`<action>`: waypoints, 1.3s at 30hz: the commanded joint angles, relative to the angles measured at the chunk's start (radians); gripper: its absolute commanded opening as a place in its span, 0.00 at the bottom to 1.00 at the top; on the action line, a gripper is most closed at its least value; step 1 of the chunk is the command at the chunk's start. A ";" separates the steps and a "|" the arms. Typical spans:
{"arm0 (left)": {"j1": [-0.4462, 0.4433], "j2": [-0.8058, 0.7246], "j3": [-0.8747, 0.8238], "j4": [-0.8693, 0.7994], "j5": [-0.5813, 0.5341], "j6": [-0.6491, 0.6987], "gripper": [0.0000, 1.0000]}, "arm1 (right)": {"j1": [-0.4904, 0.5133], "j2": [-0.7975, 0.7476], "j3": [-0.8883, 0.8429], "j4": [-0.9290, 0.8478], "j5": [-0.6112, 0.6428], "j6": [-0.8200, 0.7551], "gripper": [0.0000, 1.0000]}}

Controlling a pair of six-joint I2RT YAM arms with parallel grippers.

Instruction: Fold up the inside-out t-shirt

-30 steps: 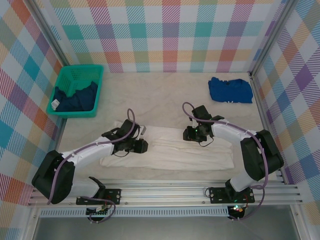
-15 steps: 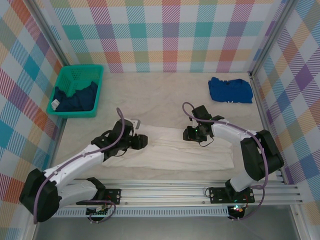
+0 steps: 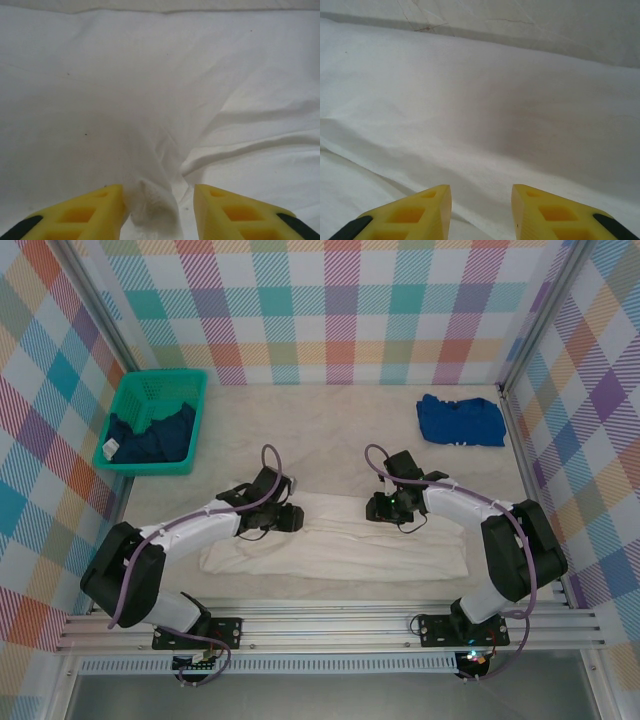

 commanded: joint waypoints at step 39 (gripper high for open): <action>-0.026 0.022 -0.062 0.027 0.163 -0.016 0.52 | 0.005 -0.004 -0.005 0.002 -0.015 0.011 0.37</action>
